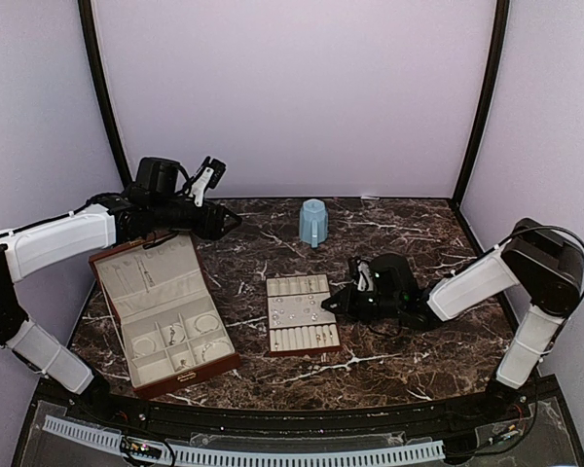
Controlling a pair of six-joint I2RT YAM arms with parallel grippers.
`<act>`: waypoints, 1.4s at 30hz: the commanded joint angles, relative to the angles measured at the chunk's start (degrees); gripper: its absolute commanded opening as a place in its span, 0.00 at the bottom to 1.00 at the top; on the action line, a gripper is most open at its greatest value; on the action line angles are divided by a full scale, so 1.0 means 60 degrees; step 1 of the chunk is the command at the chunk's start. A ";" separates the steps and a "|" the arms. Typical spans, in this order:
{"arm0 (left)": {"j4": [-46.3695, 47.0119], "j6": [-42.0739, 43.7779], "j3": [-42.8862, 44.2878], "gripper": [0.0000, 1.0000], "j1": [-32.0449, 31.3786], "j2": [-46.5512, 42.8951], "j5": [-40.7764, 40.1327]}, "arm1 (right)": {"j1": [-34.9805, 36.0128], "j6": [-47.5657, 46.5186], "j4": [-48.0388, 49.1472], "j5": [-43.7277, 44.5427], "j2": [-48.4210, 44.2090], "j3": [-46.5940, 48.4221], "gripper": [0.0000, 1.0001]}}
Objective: Organize the mixed jewelry
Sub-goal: Insert the earring into the earring holder.
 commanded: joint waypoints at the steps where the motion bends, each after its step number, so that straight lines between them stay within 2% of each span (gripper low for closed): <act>1: 0.0055 -0.0108 -0.0171 0.64 0.0070 -0.0344 0.0099 | -0.0098 0.0311 0.0821 0.0062 0.0163 -0.0244 0.00; 14: 0.0037 -0.0101 -0.0178 0.63 0.0074 -0.0347 0.0110 | -0.0188 0.0512 0.1420 -0.0067 0.0443 -0.0446 0.00; 42: 0.0037 -0.0099 -0.0174 0.64 0.0069 -0.0276 0.0148 | -0.0239 0.0644 0.1246 -0.0492 0.0283 -0.0576 0.00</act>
